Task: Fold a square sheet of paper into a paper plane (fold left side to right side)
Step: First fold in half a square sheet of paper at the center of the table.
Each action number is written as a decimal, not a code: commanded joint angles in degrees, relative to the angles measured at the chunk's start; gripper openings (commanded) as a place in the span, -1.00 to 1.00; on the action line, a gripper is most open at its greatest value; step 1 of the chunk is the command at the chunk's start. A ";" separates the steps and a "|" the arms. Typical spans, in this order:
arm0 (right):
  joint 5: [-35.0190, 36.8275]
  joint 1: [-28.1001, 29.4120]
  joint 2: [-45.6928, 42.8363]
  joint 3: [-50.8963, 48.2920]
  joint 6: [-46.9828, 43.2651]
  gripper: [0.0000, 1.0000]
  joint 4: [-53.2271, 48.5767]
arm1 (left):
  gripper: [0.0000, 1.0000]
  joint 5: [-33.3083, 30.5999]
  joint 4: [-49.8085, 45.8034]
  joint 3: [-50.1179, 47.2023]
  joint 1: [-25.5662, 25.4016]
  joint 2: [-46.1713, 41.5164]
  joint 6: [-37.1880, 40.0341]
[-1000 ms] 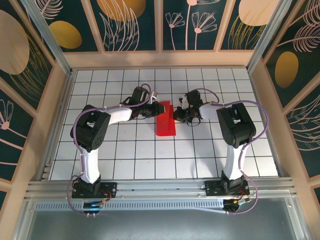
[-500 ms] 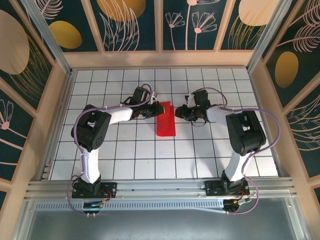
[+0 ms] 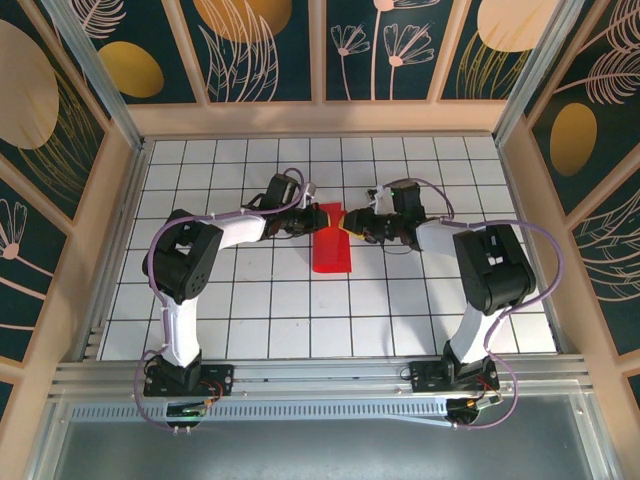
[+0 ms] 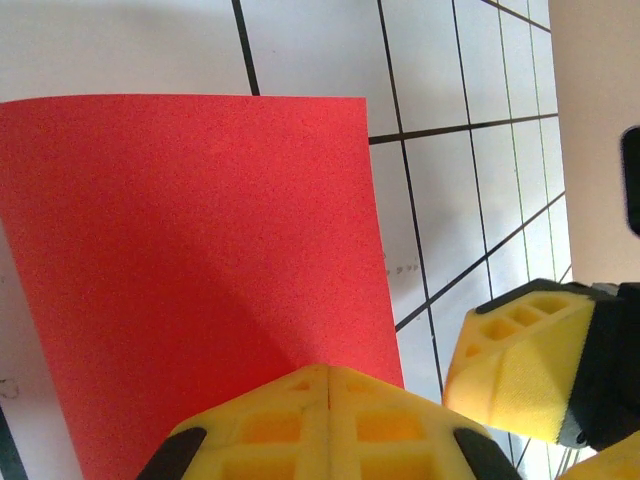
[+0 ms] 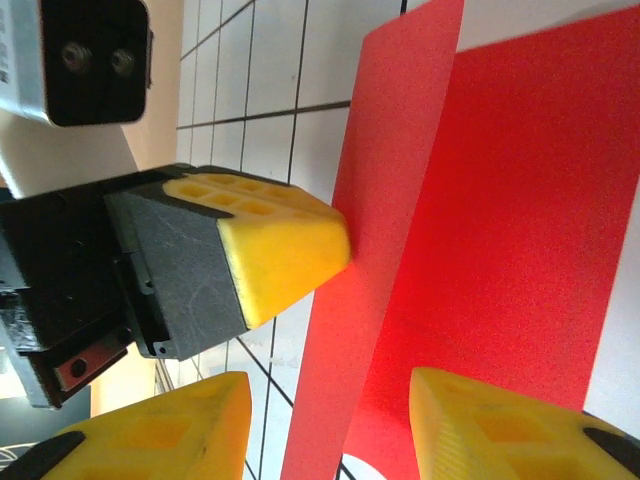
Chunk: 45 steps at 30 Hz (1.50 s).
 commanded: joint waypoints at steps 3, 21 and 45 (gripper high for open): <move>-1.27 1.53 2.65 0.62 1.46 -0.09 2.03 | -0.95 -0.34 -0.32 1.37 -0.43 0.64 0.20; -0.84 3.04 5.92 3.63 2.54 -0.46 2.53 | -0.90 -0.23 -0.23 2.00 -0.50 0.53 0.21; 5.39 2.89 7.11 5.04 0.94 -1.00 -4.46 | 0.13 -14.22 -6.34 -2.77 -0.51 -7.20 3.01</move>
